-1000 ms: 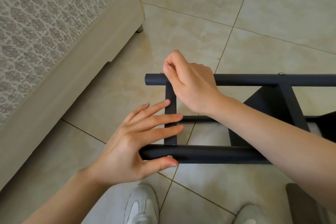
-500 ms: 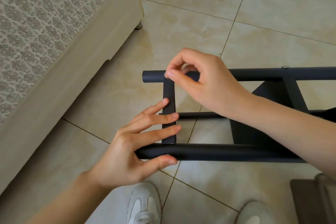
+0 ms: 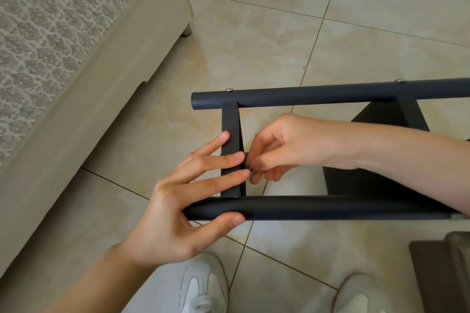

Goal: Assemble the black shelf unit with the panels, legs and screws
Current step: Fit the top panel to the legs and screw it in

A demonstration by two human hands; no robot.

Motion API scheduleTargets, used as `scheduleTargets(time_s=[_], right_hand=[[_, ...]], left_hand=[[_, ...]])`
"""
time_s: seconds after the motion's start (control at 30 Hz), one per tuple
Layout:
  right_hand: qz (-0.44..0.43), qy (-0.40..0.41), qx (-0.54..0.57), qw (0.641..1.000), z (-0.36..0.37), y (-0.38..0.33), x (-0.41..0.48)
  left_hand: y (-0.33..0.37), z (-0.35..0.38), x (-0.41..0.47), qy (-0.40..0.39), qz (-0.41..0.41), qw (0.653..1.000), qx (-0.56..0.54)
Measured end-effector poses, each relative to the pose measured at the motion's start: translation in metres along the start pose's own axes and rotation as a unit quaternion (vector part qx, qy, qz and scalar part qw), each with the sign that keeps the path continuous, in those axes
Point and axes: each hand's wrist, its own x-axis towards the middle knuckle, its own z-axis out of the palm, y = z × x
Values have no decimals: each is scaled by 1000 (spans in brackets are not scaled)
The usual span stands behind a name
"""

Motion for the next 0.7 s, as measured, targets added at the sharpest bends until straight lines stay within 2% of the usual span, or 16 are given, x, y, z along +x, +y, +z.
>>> scheduleTargets(time_s=[0.2, 0.43, 0.7], right_hand=[[32, -48, 93, 994, 9, 2, 17], [48, -109, 118, 986, 12, 7, 18], [58, -115, 129, 983, 17, 9, 20]], left_hand=[[0, 1, -2, 3, -3, 1000, -6], [1, 2, -1, 1, -2, 1000, 3], [1, 2, -1, 3, -2, 1000, 2]])
